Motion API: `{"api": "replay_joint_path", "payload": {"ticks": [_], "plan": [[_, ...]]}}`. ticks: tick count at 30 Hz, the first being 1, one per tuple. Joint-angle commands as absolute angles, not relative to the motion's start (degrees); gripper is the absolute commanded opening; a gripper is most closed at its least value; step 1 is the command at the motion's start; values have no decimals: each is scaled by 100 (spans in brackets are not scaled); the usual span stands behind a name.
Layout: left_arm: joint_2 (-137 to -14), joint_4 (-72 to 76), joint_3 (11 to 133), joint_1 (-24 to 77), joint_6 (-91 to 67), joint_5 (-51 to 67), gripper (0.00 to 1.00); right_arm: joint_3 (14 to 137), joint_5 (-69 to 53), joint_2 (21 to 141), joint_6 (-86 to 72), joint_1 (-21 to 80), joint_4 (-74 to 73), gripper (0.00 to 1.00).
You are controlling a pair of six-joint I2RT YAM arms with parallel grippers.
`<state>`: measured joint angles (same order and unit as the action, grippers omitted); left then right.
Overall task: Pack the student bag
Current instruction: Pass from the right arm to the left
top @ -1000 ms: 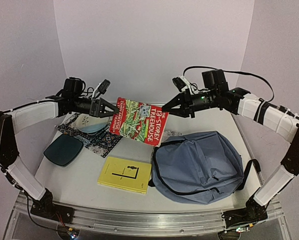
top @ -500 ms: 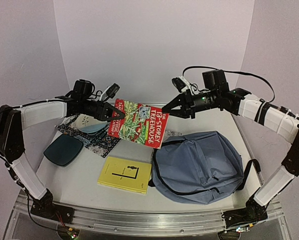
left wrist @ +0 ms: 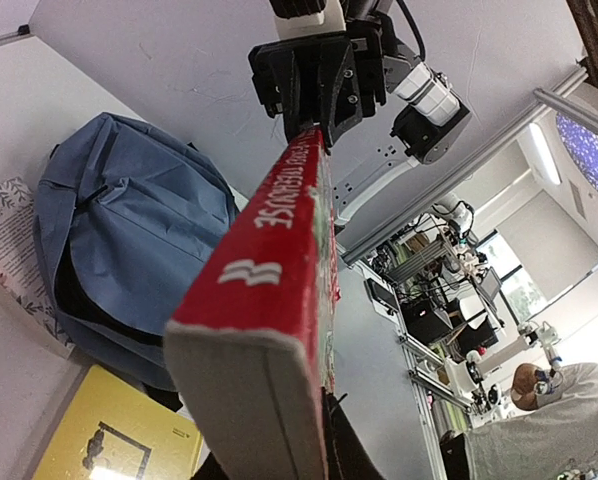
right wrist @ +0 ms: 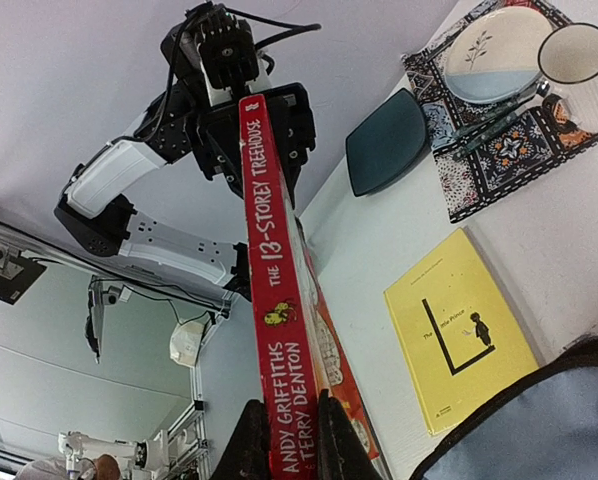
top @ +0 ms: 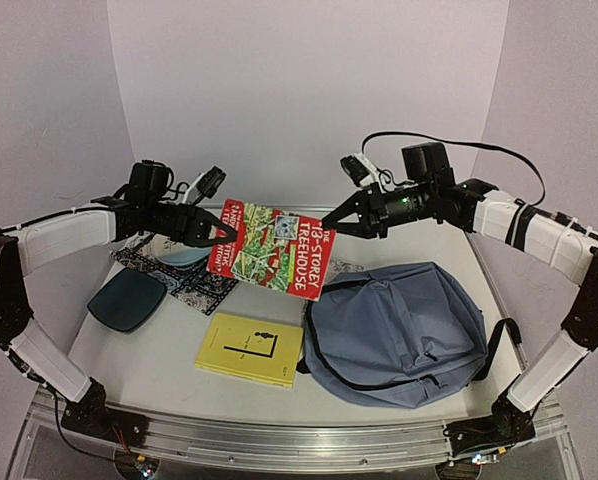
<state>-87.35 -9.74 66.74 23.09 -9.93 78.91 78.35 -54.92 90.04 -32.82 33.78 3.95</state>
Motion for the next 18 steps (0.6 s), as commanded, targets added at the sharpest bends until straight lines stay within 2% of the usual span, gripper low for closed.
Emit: {"api": "replay_joint_path", "payload": {"ticks": [1, 3, 8, 10, 13, 14, 18], "plan": [[-8343, -897, 6572, 2296, -1218, 8068, 10, 7880, -5461, 9246, -3126, 3323, 630, 0], [-8339, -896, 6530, 2281, -1461, 7844, 1, 7840, -5305, 9300, -3046, 3322, 542, 0], [-8545, -888, 6443, 2132, -2376, 7065, 0, 7925, -4459, 9369, -2723, 3327, -116, 2], [-8702, -855, 6304, 2056, -2931, 6650, 0, 7900, -3930, 9308, -2605, 3331, -436, 17], [-8699, -693, 6117, 2044, -3275, 6287, 0, 7806, -3392, 9172, -2511, 3343, -656, 28], [-8659, -529, 6003, 2033, -3470, 6151, 0, 7743, -3113, 9087, -2449, 3367, -800, 35], [-8499, -57, 5717, 1964, -4007, 5820, 0, 7520, -2424, 8832, -2321, 3494, -1134, 42]]}}
